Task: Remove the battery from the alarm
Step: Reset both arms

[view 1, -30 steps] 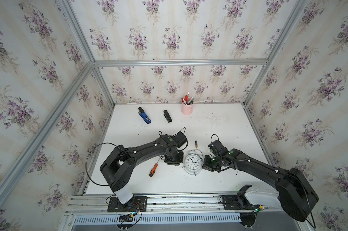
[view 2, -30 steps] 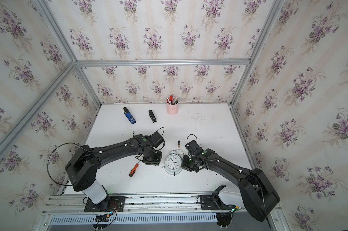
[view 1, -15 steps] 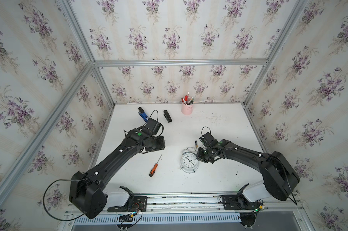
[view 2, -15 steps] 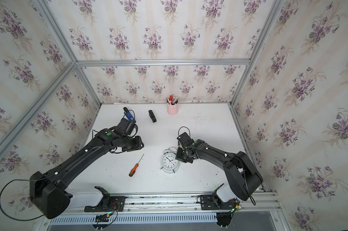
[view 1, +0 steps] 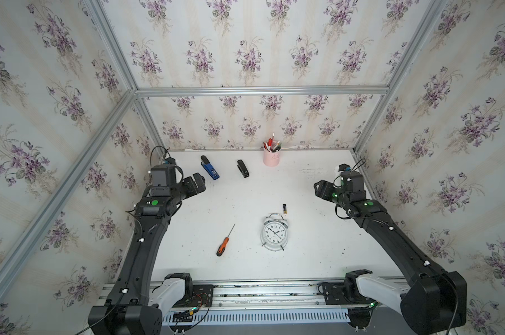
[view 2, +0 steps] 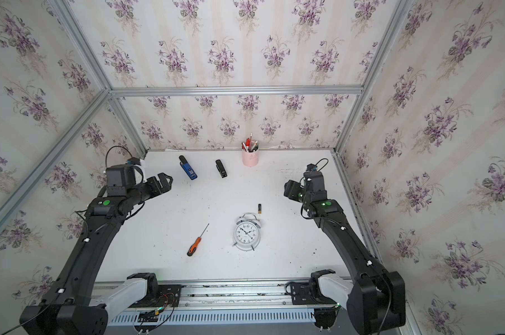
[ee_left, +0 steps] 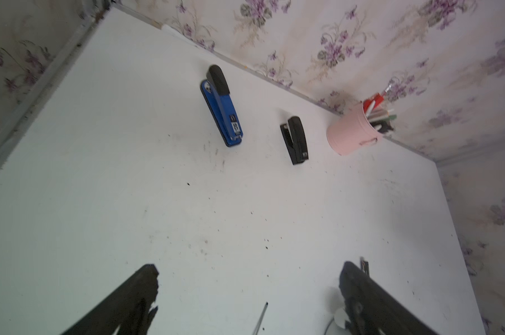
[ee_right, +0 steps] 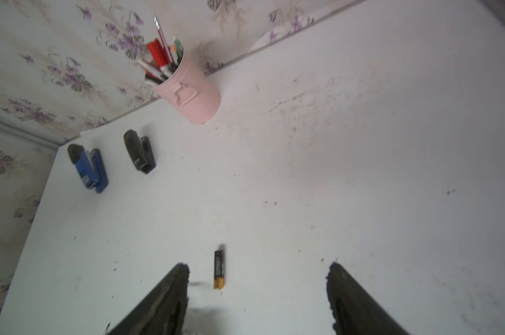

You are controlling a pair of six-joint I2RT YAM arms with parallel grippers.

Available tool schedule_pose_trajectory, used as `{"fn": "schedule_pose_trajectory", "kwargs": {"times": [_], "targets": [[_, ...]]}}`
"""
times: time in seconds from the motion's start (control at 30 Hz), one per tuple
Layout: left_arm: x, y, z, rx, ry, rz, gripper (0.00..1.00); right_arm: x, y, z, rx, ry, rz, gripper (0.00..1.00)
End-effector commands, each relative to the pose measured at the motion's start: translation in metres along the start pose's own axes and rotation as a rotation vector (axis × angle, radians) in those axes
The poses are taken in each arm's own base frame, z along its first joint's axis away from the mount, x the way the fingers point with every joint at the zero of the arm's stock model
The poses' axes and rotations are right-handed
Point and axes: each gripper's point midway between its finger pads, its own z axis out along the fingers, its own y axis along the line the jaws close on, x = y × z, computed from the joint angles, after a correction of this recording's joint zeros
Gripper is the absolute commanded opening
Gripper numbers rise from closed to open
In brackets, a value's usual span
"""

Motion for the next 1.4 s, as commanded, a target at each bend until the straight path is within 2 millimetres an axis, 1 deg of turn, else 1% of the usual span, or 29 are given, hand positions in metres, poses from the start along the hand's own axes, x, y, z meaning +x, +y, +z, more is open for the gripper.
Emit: {"fn": "schedule_pose_trajectory", "kwargs": {"times": [0.0, 0.03, 0.07, 0.13, 0.17, 0.2, 0.27, 0.3, 0.33, 0.37, 0.4, 0.47, 0.53, 0.6, 0.67, 0.7, 0.73, 0.77, 0.8, 0.83, 0.87, 0.9, 0.93, 0.97, 1.0, 1.07, 1.13, 1.23, 1.37], "targets": [[-0.021, 0.009, -0.001, 0.007, -0.178, 0.106, 1.00, -0.042, -0.014, -0.008, 0.031, -0.206, -0.064, 0.79], [-0.017, 0.018, 0.001, -0.010, -0.236, 0.127, 1.00, -0.045, -0.020, -0.012, 0.053, -0.270, -0.093, 0.83], [-0.013, 0.025, 0.002, -0.027, -0.298, 0.151, 1.00, -0.042, -0.031, -0.012, 0.089, -0.329, -0.120, 1.00], [0.001, 0.039, 0.005, -0.051, -0.391, 0.199, 1.00, -0.030, -0.054, -0.010, 0.189, -0.377, -0.175, 1.00], [0.006, 0.051, 0.004, -0.093, -0.437, 0.196, 1.00, -0.022, -0.068, -0.010, 0.242, -0.391, -0.185, 1.00], [0.014, 0.059, 0.006, -0.120, -0.451, 0.211, 1.00, -0.019, -0.074, -0.011, 0.259, -0.424, -0.198, 1.00], [0.035, 0.070, 0.016, -0.149, -0.435, 0.285, 1.00, -0.012, -0.086, -0.018, 0.285, -0.537, -0.214, 1.00], [0.037, 0.077, 0.019, -0.187, -0.444, 0.283, 1.00, -0.010, -0.089, -0.020, 0.286, -0.580, -0.214, 1.00], [0.037, 0.076, 0.021, -0.187, -0.435, 0.288, 1.00, -0.005, -0.091, -0.018, 0.281, -0.601, -0.235, 1.00], [0.041, 0.073, 0.028, -0.162, -0.418, 0.312, 1.00, -0.001, -0.096, -0.012, 0.300, -0.595, -0.231, 1.00], [0.047, 0.075, 0.038, -0.156, -0.383, 0.324, 1.00, 0.001, -0.098, -0.005, 0.304, -0.582, -0.220, 1.00], [0.057, 0.078, 0.055, -0.150, -0.333, 0.346, 1.00, 0.006, -0.092, 0.005, 0.252, -0.590, -0.245, 1.00], [0.058, 0.085, 0.063, -0.179, -0.342, 0.325, 1.00, 0.011, -0.096, 0.017, 0.250, -0.585, -0.225, 1.00], [0.061, 0.085, 0.077, -0.161, -0.358, 0.347, 1.00, 0.022, -0.098, 0.031, 0.231, -0.572, -0.235, 1.00], [0.066, 0.090, 0.092, -0.163, -0.339, 0.343, 1.00, 0.023, -0.095, 0.032, 0.211, -0.599, -0.254, 1.00], [0.067, 0.092, 0.099, -0.167, -0.346, 0.333, 1.00, 0.028, -0.099, 0.038, 0.220, -0.539, -0.238, 1.00], [0.067, 0.094, 0.105, -0.170, -0.353, 0.333, 1.00, 0.026, -0.098, 0.037, 0.212, -0.560, -0.244, 1.00], [0.073, 0.082, 0.115, -0.115, -0.308, 0.392, 1.00, 0.022, -0.095, 0.033, 0.204, -0.596, -0.250, 1.00], [0.083, 0.076, 0.126, -0.126, -0.278, 0.448, 1.00, 0.027, -0.098, 0.038, 0.214, -0.549, -0.241, 1.00], [0.082, 0.079, 0.133, -0.160, -0.311, 0.448, 1.00, 0.026, -0.097, 0.038, 0.211, -0.551, -0.242, 1.00], [0.079, 0.081, 0.136, -0.179, -0.332, 0.444, 1.00, 0.022, -0.095, 0.034, 0.203, -0.592, -0.248, 1.00], [0.079, 0.081, 0.133, -0.186, -0.330, 0.437, 1.00, 0.022, -0.096, 0.035, 0.204, -0.580, -0.244, 1.00], [0.082, 0.084, 0.132, -0.199, -0.276, 0.426, 1.00, 0.027, -0.098, 0.039, 0.214, -0.543, -0.241, 1.00], [0.083, 0.086, 0.133, -0.212, -0.264, 0.423, 1.00, 0.026, -0.098, 0.038, 0.210, -0.560, -0.246, 1.00], [0.080, 0.084, 0.133, -0.214, -0.298, 0.435, 1.00, 0.022, -0.095, 0.034, 0.204, -0.586, -0.248, 1.00], [0.082, 0.085, 0.133, -0.219, -0.260, 0.427, 1.00, 0.026, -0.097, 0.037, 0.211, -0.556, -0.243, 1.00], [0.080, 0.082, 0.136, -0.217, -0.267, 0.444, 1.00, 0.023, -0.095, 0.034, 0.203, -0.583, -0.247, 1.00], [0.084, 0.073, 0.142, -0.188, -0.222, 0.489, 1.00, 0.027, -0.097, 0.037, 0.209, -0.560, -0.249, 1.00], [0.084, 0.072, 0.142, -0.186, -0.225, 0.491, 1.00, 0.026, -0.097, 0.037, 0.207, -0.562, -0.249, 1.00]]}}
